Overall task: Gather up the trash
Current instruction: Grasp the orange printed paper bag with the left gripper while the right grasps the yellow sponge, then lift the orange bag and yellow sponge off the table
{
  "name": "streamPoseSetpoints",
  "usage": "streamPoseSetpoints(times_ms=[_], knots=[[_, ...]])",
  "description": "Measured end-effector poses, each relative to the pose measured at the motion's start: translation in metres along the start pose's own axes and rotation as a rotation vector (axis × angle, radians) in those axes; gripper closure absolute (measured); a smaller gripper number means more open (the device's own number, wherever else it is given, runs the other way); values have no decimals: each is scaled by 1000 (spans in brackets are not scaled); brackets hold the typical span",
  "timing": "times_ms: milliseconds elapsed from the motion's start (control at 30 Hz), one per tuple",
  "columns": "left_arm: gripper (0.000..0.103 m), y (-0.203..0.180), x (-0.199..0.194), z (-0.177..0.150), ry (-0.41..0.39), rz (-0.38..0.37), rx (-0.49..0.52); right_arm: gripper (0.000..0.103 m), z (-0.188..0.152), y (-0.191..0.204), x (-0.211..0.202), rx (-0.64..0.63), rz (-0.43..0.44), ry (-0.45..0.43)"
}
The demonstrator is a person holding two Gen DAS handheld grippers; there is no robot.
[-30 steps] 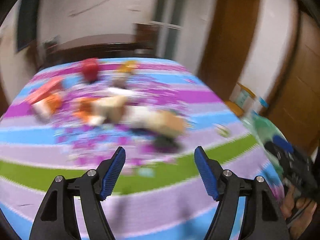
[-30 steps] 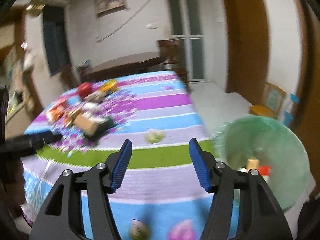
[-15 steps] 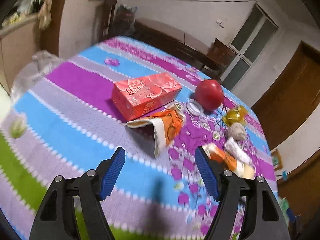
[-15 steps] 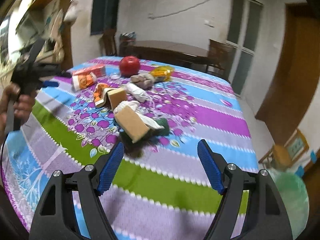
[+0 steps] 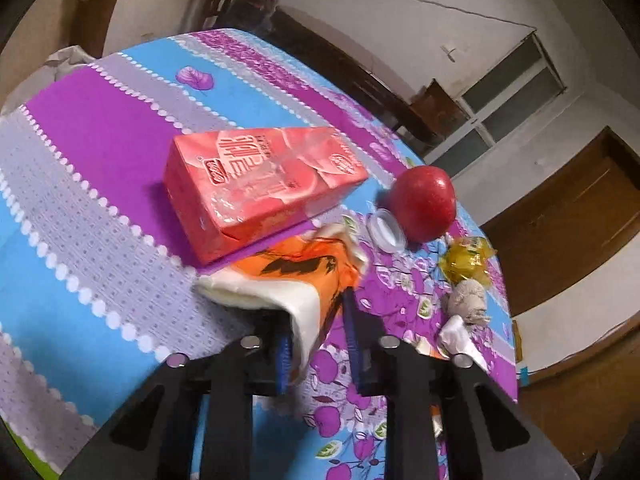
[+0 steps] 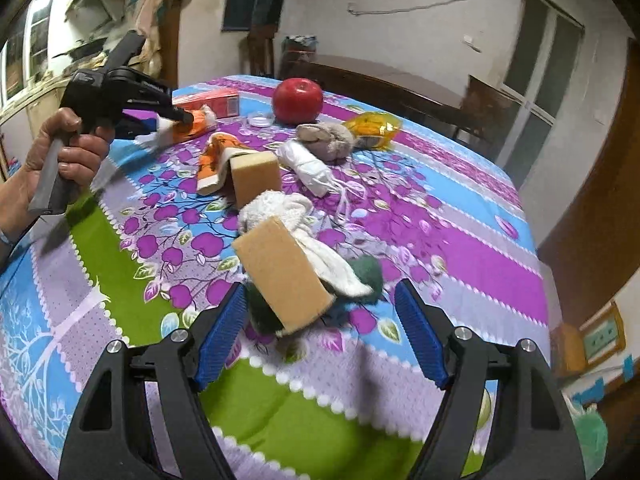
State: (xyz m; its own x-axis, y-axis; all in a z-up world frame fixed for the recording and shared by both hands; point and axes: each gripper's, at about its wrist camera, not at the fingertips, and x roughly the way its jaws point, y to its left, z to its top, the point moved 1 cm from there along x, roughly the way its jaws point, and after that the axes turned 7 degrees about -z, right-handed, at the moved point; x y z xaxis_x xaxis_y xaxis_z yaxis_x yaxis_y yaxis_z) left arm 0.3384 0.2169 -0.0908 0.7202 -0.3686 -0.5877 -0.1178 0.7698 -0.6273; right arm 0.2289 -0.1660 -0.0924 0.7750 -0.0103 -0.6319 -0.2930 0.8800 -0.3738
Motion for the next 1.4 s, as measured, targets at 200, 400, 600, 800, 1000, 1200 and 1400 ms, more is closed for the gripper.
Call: streamPoseSetpoints(times_ms=[200, 400, 600, 800, 1000, 1200, 1400], knots=[[97, -19, -35, -12, -39, 19, 45, 73, -9, 1, -17, 31, 25, -24], [97, -38, -83, -51, -70, 38, 148, 74, -23, -13, -57, 203, 124, -71], [97, -41, -99, -89, -31, 70, 205, 74, -27, -36, -87, 437, 360, -106], [97, -46, -101, -109, -5, 64, 232, 73, -18, -64, -104, 672, 676, -200], [97, -58, -100, -118, -4, 60, 278, 73, -9, -71, -102, 731, 689, -215], [97, -59, -96, -119, 11, 52, 275, 74, 5, -55, -109, 566, 288, -202], [97, -58, -92, -120, 25, 42, 275, 71, -2, -66, -81, 713, 597, -134]])
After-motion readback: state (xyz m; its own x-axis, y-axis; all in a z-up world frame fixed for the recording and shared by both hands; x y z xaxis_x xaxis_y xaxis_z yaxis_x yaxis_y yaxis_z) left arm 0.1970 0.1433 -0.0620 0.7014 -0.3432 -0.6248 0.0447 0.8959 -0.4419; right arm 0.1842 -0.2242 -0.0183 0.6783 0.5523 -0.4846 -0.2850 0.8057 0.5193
